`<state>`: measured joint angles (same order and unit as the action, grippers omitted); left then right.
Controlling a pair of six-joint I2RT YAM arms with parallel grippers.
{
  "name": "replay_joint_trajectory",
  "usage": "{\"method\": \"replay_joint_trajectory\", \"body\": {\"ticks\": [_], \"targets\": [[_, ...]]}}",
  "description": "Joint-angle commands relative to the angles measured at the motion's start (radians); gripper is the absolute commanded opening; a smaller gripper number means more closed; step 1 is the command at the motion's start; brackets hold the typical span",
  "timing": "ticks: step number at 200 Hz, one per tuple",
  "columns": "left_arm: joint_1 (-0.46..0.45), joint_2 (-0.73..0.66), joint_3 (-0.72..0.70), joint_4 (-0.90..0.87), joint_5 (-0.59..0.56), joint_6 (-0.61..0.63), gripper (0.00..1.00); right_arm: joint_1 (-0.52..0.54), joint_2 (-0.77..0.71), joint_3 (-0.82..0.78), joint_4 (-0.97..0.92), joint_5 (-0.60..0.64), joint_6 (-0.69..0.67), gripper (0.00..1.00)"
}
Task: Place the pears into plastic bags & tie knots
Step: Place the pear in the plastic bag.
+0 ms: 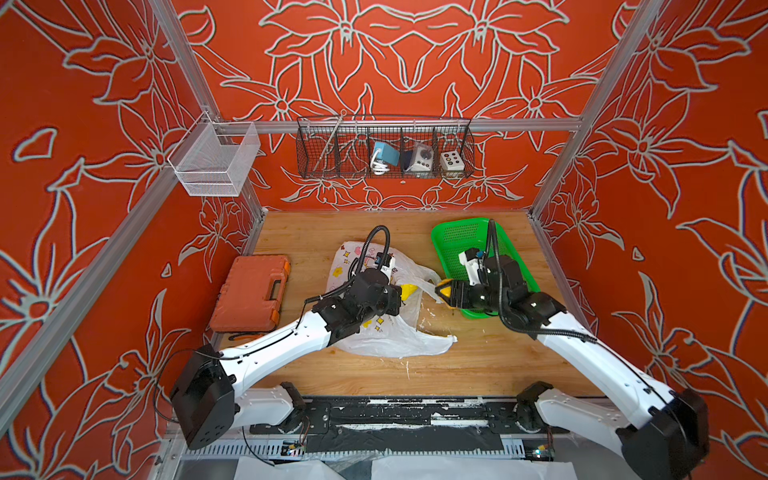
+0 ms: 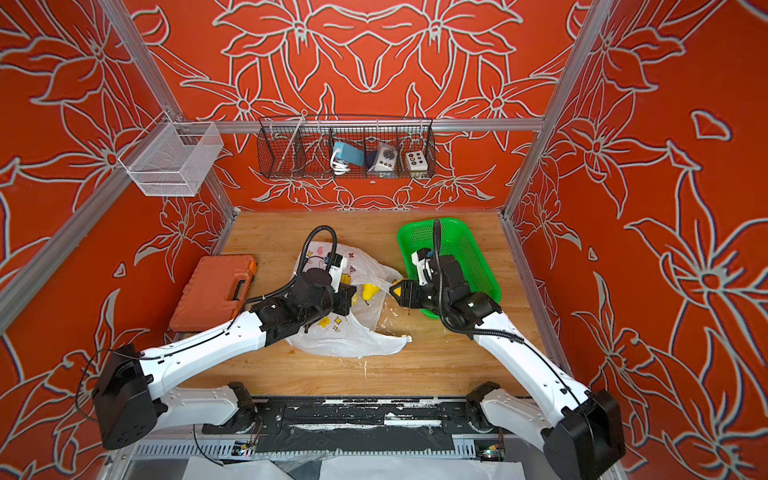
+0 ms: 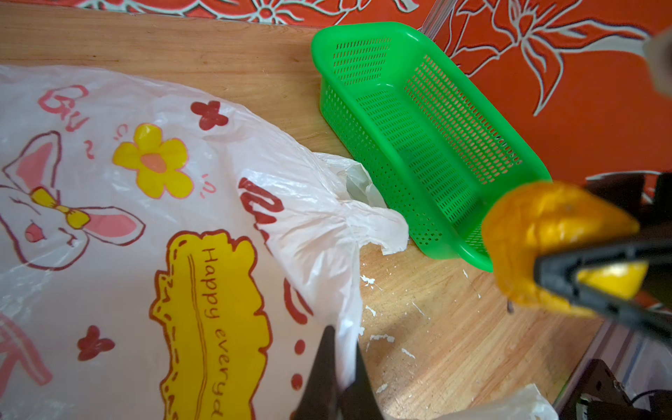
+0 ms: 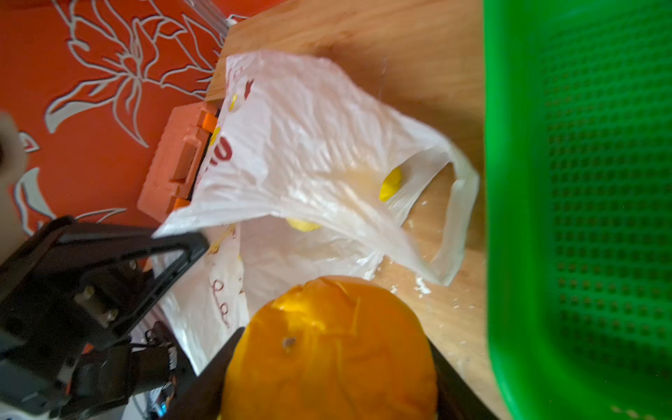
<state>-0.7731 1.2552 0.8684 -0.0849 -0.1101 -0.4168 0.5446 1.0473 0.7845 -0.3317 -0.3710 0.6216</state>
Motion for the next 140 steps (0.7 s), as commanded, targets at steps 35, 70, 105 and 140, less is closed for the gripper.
{"method": "replay_joint_trajectory", "body": {"ticks": [35, 70, 105, 140], "targets": [[0.001, -0.025, 0.002, 0.012, 0.019, -0.005, 0.00, 0.140, 0.180, 0.013, 0.233, -0.004, 0.151, 0.37], [0.001, -0.046, -0.018, 0.036, 0.042, -0.042, 0.00, 0.179, 0.376, 0.127, 0.326, 0.024, 0.169, 0.38], [0.001, -0.066, -0.045, 0.070, 0.031, -0.105, 0.00, 0.220, 0.629, 0.323, 0.356, -0.044, 0.142, 0.83], [0.001, -0.069, -0.075, 0.084, 0.010, -0.162, 0.00, 0.217, 0.582, 0.288, 0.303, -0.061, 0.078, 0.91]]}}
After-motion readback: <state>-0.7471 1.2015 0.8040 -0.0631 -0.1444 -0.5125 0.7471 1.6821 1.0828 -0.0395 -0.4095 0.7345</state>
